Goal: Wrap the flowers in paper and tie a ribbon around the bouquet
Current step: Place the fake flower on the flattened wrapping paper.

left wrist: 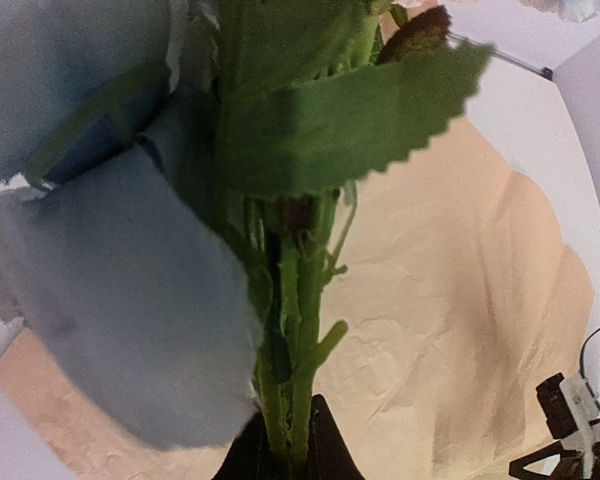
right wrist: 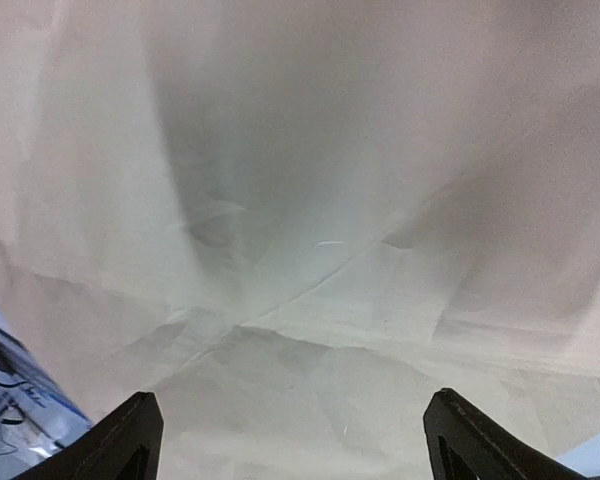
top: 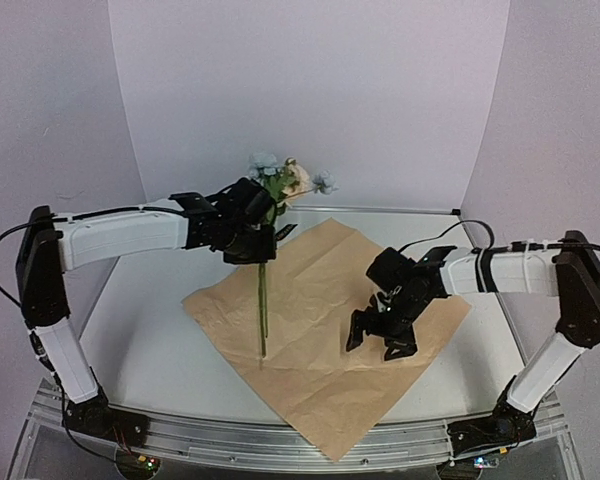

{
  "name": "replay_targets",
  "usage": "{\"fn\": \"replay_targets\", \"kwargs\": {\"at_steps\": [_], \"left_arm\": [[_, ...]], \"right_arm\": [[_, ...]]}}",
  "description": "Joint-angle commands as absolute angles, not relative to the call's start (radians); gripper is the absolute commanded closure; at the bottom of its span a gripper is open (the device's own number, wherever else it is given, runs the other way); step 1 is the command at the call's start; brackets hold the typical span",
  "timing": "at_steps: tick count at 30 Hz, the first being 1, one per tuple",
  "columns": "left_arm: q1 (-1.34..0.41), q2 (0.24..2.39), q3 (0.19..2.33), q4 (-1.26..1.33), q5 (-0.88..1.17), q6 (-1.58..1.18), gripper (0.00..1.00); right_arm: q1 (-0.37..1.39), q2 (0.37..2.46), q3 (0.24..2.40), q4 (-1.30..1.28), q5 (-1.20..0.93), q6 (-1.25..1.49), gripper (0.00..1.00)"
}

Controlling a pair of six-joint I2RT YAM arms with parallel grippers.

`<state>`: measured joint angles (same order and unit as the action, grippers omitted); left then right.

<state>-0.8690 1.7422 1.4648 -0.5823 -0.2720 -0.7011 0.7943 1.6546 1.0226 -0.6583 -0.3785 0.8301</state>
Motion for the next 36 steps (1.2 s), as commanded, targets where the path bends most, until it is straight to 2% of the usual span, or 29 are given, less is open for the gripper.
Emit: {"fn": "replay_targets", "kwargs": {"at_steps": [1, 5, 12, 24, 30, 36], "left_arm": [[-0.893, 1.887, 1.650, -0.474, -0.215, -0.652, 1.00], [-0.913, 2.059, 1.838, -0.508, -0.184, -0.659, 1.00], [-0.952, 2.332, 2.162, -0.622, -0.195, -0.677, 1.00], [-0.957, 2.506, 2.284, -0.619, -0.155, -0.706, 0.99], [-0.958, 2.495, 2.265, -0.609, -0.158, -0.728, 0.69], [-0.957, 2.398, 2.182, -0.571, -0.171, -0.728, 0.54]], "right_arm": [[0.727, 1.466, 1.098, -0.825, -0.363, 0.823, 0.04], [0.693, 1.346, 1.108, -0.998, -0.250, 0.754, 0.02], [0.642, 1.228, 1.066, -1.092, -0.203, 0.727, 0.02], [0.628, 1.182, 1.005, -1.123, -0.196, 0.719, 0.02], [0.627, 1.190, 1.004, -1.126, -0.196, 0.717, 0.02], [0.628, 1.211, 1.013, -1.130, -0.187, 0.706, 0.02]]}}
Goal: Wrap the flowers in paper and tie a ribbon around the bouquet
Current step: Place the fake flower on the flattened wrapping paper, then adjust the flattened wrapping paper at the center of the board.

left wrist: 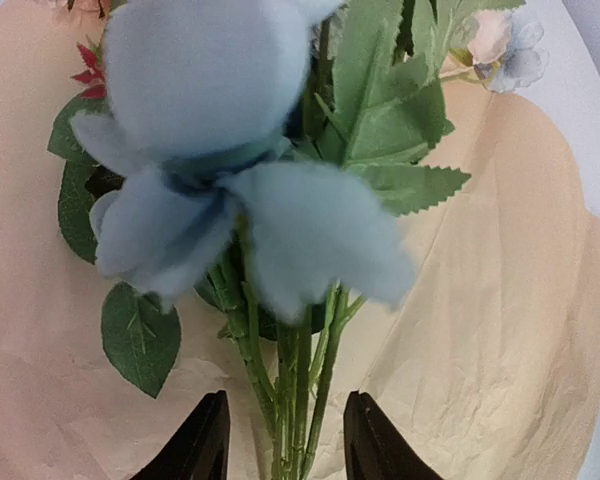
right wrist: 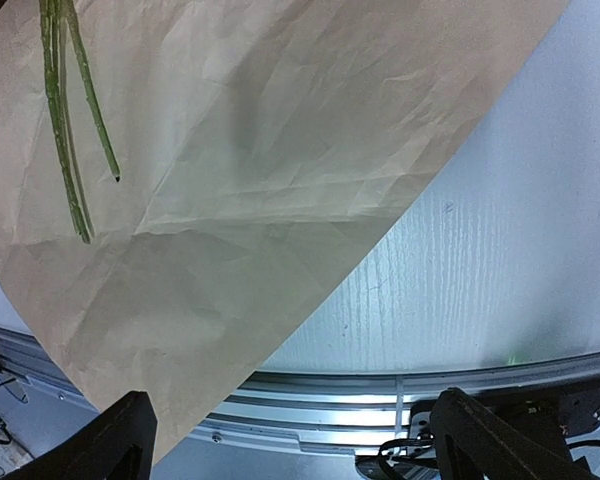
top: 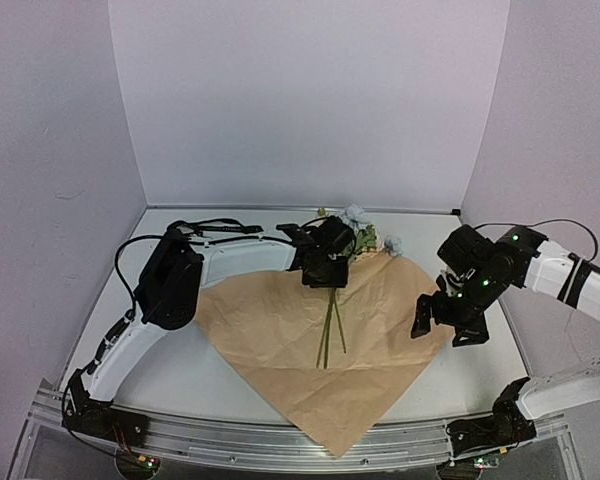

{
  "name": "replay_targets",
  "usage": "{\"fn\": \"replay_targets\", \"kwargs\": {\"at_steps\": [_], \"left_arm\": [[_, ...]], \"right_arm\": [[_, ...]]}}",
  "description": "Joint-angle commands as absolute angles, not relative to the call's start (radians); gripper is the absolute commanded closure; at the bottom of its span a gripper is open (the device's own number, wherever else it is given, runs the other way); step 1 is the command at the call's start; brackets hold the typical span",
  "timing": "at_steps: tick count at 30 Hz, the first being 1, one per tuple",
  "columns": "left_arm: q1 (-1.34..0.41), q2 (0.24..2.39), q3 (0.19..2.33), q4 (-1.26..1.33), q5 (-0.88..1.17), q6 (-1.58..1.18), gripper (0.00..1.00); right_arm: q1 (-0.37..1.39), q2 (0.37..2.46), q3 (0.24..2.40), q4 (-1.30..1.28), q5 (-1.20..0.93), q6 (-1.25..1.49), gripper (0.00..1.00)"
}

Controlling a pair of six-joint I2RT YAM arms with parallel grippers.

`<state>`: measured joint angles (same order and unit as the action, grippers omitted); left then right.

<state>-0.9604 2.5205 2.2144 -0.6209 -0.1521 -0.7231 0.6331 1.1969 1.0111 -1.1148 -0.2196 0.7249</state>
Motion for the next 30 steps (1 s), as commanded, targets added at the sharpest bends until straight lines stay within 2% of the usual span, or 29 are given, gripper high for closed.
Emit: {"fn": "replay_targets", "kwargs": {"at_steps": [1, 6, 11, 17, 22, 30], "left_arm": [[-0.957, 2.369, 2.155, -0.562, -0.177, -0.729, 0.51], [-0.938, 2.162, 1.921, -0.511, -0.214, -0.735, 0.37], [-0.895, 1.885, 1.566, -0.450, -0.226, -0.779, 0.28], [-0.821, 1.579, 1.166, -0.409, -0.211, -0.888, 0.23], [-0.774, 1.379, 0.912, -0.383, -0.181, -1.006, 0.19], [-0.757, 1.213, 0.594, -0.202, -0.106, -1.151, 0.14]], "right_arm": [[0.627, 1.218, 1.016, -1.131, -0.183, 0.703, 0.02], [0.628, 1.285, 1.055, -1.129, -0.195, 0.682, 0.02], [0.628, 1.323, 1.064, -1.119, -0.194, 0.665, 0.02], [0.629, 1.318, 1.014, -1.053, -0.244, 0.606, 0.02], [0.633, 1.302, 0.985, -1.036, -0.264, 0.563, 0.02], [0.686, 1.219, 0.912, -0.988, -0.187, 0.499, 0.02]]}}
